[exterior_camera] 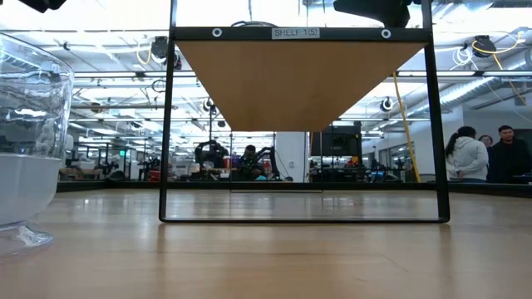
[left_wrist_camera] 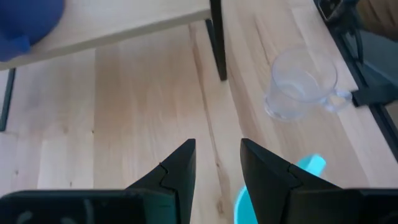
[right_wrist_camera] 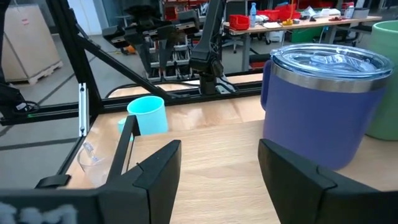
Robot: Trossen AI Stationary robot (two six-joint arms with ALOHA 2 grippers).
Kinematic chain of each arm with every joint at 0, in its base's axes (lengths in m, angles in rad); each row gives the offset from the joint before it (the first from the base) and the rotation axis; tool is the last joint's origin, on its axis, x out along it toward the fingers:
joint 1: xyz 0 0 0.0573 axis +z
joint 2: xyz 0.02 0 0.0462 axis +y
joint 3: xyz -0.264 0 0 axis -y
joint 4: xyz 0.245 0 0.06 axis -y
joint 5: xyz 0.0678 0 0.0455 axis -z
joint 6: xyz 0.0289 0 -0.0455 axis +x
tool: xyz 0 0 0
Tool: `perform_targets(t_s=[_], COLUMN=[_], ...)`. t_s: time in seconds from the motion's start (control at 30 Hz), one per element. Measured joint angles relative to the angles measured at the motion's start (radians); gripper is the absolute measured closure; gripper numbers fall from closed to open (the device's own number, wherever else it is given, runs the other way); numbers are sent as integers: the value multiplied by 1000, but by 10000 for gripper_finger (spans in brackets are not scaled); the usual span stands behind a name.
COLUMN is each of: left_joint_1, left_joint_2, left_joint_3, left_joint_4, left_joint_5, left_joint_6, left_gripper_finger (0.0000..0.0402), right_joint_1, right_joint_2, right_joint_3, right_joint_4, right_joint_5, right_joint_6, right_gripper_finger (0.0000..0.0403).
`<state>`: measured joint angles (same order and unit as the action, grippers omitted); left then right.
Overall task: Stack small to large cups/mugs on shelf
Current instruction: Put the purple mug on the shelf
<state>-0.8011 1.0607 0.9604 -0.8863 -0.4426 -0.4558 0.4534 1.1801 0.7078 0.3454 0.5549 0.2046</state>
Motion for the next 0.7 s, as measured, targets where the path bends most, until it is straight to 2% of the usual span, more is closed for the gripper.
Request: perform_targets(t_s=[0.13,0.4,0.7], left_joint_1=[1,0,0], left_joint_2=[0,0,100], left_joint_3=[8,101,243], left_joint_4=[-47,-79,-300], left_joint_5=[8,24,53], left_joint_6=[0,35,-17], left_gripper_finger=[273,273,273], right_joint_1=[0,0,0], right_joint_2=[0,0,0], right_joint_3=[0,0,0], right_joint_4=[0,-3,-45], right_joint_5=[0,0,0], right_joint_6=[-26,-64,-61], right_gripper_finger=[197,197,197])
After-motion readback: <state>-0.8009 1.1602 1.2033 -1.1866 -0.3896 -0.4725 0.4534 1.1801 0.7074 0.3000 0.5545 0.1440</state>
